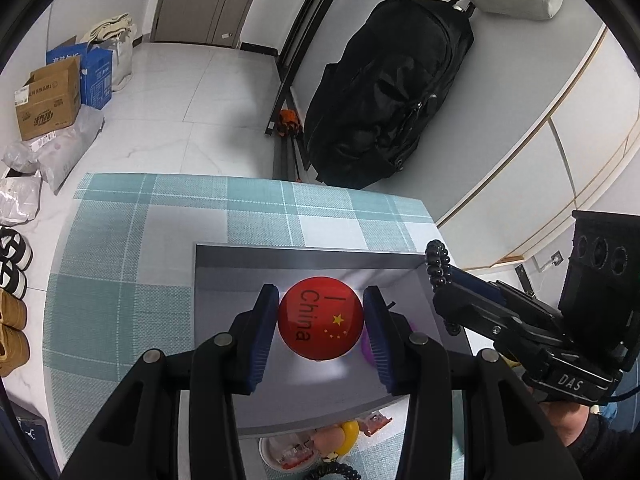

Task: Organize jewelry
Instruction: 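Carry the badge and black bracelet into the white box and open both grippers, then raise both open grippers away from the white box, then move the left gripper toward the remaining black beaded bracelet on the cloth, then close the left gripper on the black beaded bracelet and lift it, then grasp the red lion toy with the right gripper while left holds the bracelet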

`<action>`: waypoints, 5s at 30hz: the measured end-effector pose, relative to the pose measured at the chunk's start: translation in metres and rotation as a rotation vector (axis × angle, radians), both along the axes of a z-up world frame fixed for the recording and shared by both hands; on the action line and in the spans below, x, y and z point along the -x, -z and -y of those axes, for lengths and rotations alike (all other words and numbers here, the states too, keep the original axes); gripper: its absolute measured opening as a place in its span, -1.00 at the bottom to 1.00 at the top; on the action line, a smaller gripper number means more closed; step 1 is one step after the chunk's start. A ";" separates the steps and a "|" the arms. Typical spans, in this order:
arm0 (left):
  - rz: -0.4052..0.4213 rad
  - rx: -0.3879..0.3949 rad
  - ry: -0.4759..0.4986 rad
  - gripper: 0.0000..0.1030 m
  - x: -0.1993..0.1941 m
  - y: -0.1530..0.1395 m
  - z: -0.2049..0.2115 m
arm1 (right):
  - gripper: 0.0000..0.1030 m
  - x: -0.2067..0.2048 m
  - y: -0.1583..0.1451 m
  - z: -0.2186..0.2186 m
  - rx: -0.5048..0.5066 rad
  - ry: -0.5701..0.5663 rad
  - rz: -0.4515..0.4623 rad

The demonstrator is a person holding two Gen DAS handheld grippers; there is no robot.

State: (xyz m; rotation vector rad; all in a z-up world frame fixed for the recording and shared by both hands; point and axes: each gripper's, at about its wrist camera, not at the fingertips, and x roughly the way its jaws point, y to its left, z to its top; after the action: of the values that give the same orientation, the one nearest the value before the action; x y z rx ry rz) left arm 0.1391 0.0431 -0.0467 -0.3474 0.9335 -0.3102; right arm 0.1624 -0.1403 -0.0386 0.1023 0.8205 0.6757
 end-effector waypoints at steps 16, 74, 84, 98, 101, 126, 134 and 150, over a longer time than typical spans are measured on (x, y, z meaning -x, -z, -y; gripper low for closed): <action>-0.022 0.055 -0.013 -0.22 -0.001 0.005 -0.002 | -0.07 0.008 0.000 -0.006 0.041 -0.006 0.008; -0.085 -0.272 0.037 0.53 0.106 0.028 0.028 | 1.00 0.090 0.016 0.016 0.343 0.136 -0.069; -0.097 -0.407 0.056 0.53 0.104 0.036 0.053 | 1.00 0.092 0.004 0.043 0.282 0.207 -0.085; -0.083 -0.364 0.097 -0.22 0.107 0.033 0.057 | 1.00 0.093 -0.002 0.044 0.260 0.203 -0.074; -0.093 -0.334 0.101 -0.25 0.104 0.032 0.053 | 1.00 0.092 0.000 0.045 0.263 0.204 -0.081; 0.025 -0.052 -0.012 -0.26 0.111 -0.024 0.001 | 0.40 0.076 0.036 -0.025 0.308 0.039 -0.155; 0.007 -0.016 -0.034 -0.26 0.103 -0.025 -0.018 | 0.03 0.064 0.048 -0.042 0.332 0.039 -0.179; 0.004 0.024 -0.022 -0.26 0.101 -0.028 -0.022 | -0.67 0.055 0.054 -0.051 0.316 0.031 -0.218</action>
State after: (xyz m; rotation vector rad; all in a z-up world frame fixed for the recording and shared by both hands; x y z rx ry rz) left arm 0.0386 0.0655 -0.0186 -0.3785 0.9222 -0.3024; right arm 0.1078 -0.0889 -0.0923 -0.0988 1.1239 0.5036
